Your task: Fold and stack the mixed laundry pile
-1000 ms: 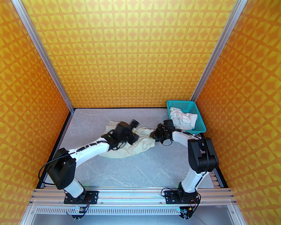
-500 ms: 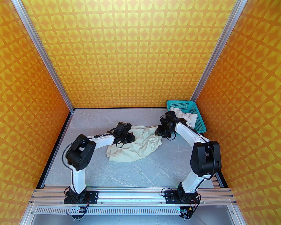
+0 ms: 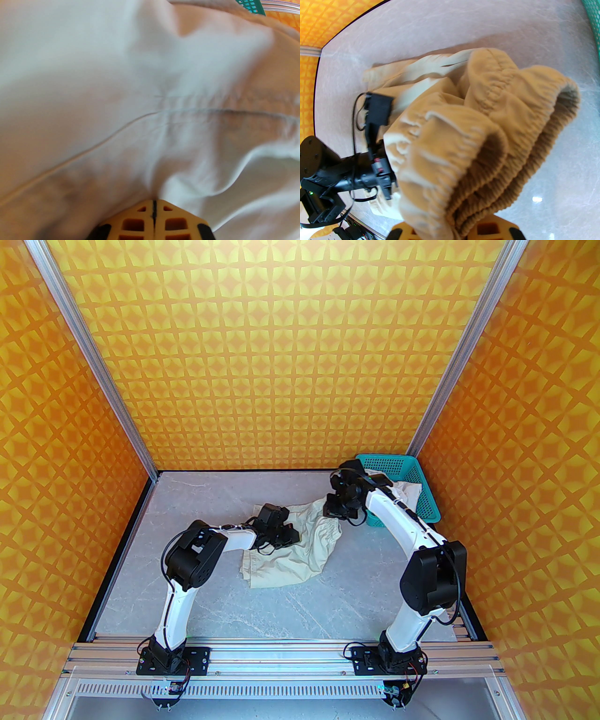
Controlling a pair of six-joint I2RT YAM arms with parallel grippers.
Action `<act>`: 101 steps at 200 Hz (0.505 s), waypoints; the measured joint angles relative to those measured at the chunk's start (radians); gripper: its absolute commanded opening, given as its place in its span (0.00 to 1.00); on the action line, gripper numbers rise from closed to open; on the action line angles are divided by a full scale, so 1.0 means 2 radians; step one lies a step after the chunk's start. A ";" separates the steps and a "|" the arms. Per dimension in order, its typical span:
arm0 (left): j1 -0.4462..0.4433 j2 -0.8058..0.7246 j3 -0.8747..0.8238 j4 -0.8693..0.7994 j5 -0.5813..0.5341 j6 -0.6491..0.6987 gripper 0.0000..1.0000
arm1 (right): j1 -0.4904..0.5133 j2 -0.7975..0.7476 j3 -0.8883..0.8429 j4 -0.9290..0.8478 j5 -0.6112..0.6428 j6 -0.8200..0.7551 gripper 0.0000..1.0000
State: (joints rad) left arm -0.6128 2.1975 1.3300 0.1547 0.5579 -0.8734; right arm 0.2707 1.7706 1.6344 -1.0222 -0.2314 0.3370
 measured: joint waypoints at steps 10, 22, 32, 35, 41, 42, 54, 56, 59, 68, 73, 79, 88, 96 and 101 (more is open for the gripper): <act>-0.001 0.001 0.000 0.008 0.002 -0.004 0.00 | 0.008 0.005 0.010 -0.007 0.002 0.011 0.00; -0.002 0.001 0.000 0.019 0.006 -0.009 0.00 | 0.017 0.015 0.024 -0.012 0.006 0.029 0.00; -0.002 0.002 0.000 0.029 0.009 -0.013 0.00 | 0.028 0.024 0.033 -0.013 0.011 0.051 0.00; -0.002 0.002 0.000 0.032 0.009 -0.014 0.00 | 0.029 0.025 0.033 -0.013 0.011 0.054 0.00; -0.002 0.002 0.000 0.038 0.010 -0.017 0.00 | 0.036 0.030 0.037 -0.014 0.017 0.067 0.00; -0.002 0.002 0.000 0.039 0.011 -0.018 0.00 | 0.038 0.031 0.038 -0.015 0.019 0.070 0.00; -0.002 0.002 0.000 0.051 0.014 -0.021 0.00 | 0.053 0.043 0.046 -0.020 0.035 0.097 0.00; -0.002 0.002 0.000 0.052 0.014 -0.022 0.00 | 0.056 0.044 0.047 -0.021 0.038 0.100 0.00; -0.002 0.002 0.000 0.053 0.015 -0.022 0.00 | 0.059 0.046 0.049 -0.022 0.040 0.104 0.00; -0.002 0.002 0.000 0.059 0.016 -0.022 0.00 | 0.071 0.055 0.057 -0.025 0.052 0.122 0.00; -0.002 0.002 0.000 0.061 0.017 -0.022 0.00 | 0.077 0.060 0.061 -0.026 0.058 0.132 0.00; -0.002 0.002 0.000 0.064 0.019 -0.022 0.00 | 0.084 0.065 0.064 -0.026 0.065 0.142 0.00; -0.002 0.002 0.000 0.066 0.020 -0.022 0.00 | 0.091 0.068 0.065 -0.027 0.074 0.154 0.00; -0.002 0.002 -0.001 0.069 0.021 -0.021 0.00 | 0.094 0.070 0.065 -0.028 0.080 0.163 0.00; -0.002 0.002 -0.002 0.070 0.021 -0.021 0.00 | 0.096 0.070 0.065 -0.029 0.085 0.167 0.00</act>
State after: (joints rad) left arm -0.6163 2.2024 1.3258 0.2947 0.6006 -0.9154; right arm 0.4629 1.9114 1.7638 -1.0794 -0.0616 0.6708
